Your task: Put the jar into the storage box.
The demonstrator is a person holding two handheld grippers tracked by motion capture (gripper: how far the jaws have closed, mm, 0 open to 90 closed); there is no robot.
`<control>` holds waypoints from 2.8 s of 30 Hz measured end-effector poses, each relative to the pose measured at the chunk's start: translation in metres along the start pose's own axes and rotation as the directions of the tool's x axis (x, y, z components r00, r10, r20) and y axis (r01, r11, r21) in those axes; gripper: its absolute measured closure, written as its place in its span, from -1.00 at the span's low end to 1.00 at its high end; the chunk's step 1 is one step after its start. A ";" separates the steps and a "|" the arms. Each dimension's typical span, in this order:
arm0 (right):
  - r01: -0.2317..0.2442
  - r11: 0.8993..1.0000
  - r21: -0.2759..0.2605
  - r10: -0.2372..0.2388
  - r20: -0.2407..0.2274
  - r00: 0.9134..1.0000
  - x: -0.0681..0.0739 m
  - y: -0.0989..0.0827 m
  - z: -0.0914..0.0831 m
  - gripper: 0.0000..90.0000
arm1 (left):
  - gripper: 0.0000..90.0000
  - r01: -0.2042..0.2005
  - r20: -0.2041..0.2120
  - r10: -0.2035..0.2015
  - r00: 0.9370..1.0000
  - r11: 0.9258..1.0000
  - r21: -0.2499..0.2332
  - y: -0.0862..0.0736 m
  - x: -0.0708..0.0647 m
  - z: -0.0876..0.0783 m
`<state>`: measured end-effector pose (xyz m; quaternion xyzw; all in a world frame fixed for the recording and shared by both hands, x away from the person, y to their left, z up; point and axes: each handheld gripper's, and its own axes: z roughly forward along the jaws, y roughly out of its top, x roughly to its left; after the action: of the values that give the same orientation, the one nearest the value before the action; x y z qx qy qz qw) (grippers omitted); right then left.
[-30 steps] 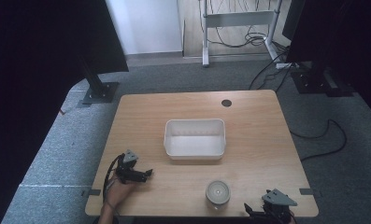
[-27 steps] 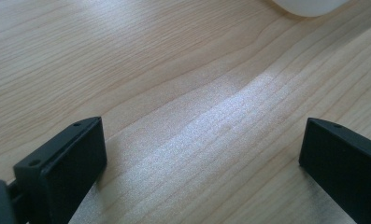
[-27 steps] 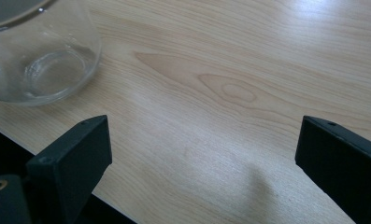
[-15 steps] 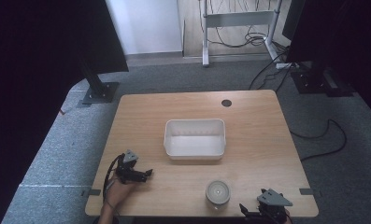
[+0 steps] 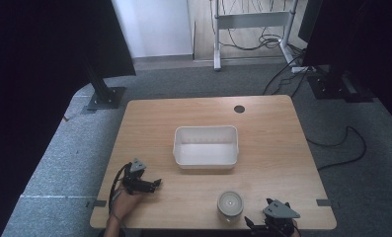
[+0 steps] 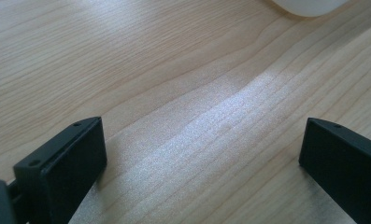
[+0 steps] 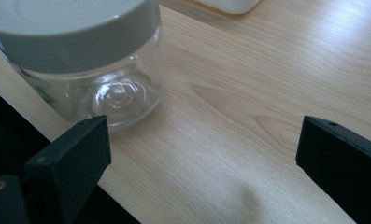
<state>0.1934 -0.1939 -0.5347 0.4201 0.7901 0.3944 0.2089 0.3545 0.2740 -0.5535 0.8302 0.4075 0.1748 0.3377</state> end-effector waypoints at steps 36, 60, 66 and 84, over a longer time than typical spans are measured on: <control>0.093 0.995 -0.025 -0.096 -0.140 0.985 0.030 0.024 0.030 -0.96 | -0.98 0.000 0.000 0.000 1.000 1.000 0.000 0.000 0.000 0.000; 0.104 0.994 -0.035 -0.109 -0.171 0.979 0.041 0.042 0.051 -0.81 | -0.99 -0.001 0.002 0.001 1.000 1.000 0.000 0.000 0.000 0.000; 0.094 0.995 -0.022 -0.096 -0.153 0.984 0.043 0.043 0.052 -0.80 | -0.99 -0.002 0.002 0.002 1.000 1.000 0.001 0.000 0.000 0.000; 0.071 0.997 -0.019 -0.073 -0.093 0.993 0.042 0.063 0.053 -0.80 | -0.99 -0.001 0.002 0.001 1.000 1.000 0.000 0.000 0.000 0.000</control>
<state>0.2362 -0.1140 -0.5167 0.3708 0.8106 0.4119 0.1890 0.3550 0.2740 -0.5535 0.8307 0.4067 0.1741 0.3379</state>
